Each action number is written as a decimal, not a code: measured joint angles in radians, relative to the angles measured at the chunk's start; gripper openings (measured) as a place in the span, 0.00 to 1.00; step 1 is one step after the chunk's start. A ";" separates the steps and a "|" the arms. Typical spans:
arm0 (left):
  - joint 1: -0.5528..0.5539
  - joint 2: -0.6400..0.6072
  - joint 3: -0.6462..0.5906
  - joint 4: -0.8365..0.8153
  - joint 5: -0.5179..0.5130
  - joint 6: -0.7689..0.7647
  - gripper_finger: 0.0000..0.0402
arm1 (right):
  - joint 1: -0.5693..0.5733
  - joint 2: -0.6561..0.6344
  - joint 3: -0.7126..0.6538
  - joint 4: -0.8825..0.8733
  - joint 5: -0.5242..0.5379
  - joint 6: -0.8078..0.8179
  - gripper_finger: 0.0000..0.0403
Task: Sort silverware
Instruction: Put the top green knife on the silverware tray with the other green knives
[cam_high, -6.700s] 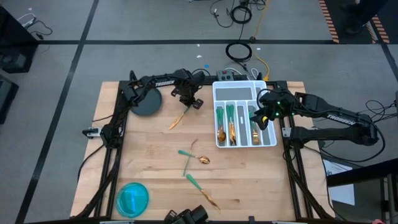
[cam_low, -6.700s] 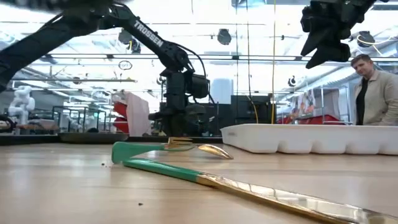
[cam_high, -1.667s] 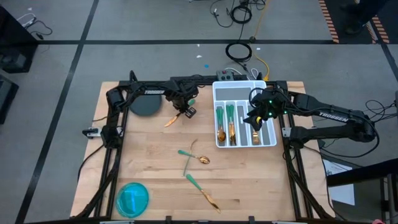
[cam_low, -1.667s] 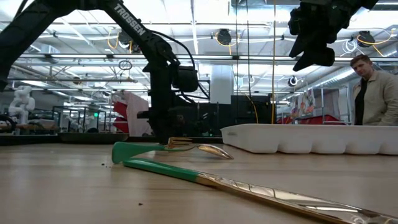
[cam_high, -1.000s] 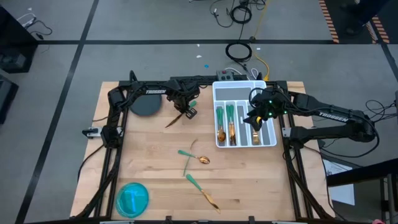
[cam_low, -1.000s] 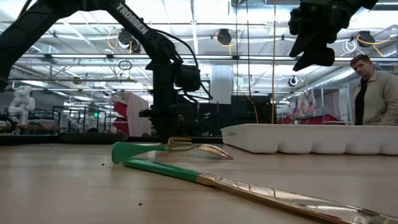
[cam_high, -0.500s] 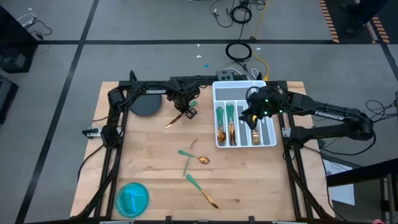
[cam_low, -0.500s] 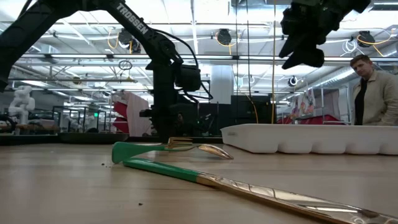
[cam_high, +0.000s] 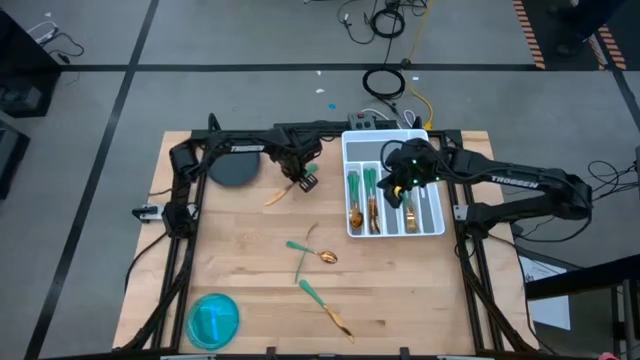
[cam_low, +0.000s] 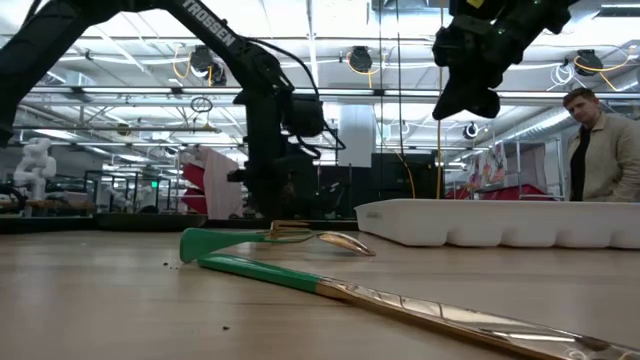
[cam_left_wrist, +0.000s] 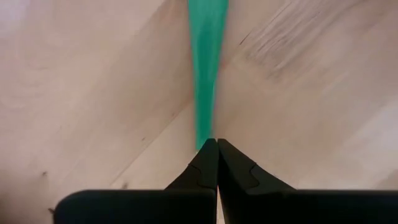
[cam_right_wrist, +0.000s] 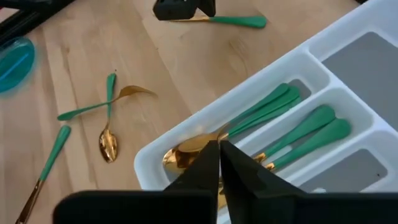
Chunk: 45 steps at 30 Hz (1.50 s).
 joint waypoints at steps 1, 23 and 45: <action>0.000 -0.009 0.000 0.001 0.000 0.000 0.00 | 0.000 0.004 0.000 0.009 0.002 0.000 0.01; 0.002 -0.346 0.002 -0.159 -0.064 -0.076 0.00 | -0.113 0.467 0.315 0.055 -0.081 -0.216 0.00; 0.006 -0.715 0.002 -0.202 -0.196 -0.196 0.00 | -0.204 0.822 0.633 0.019 -0.199 -0.307 0.00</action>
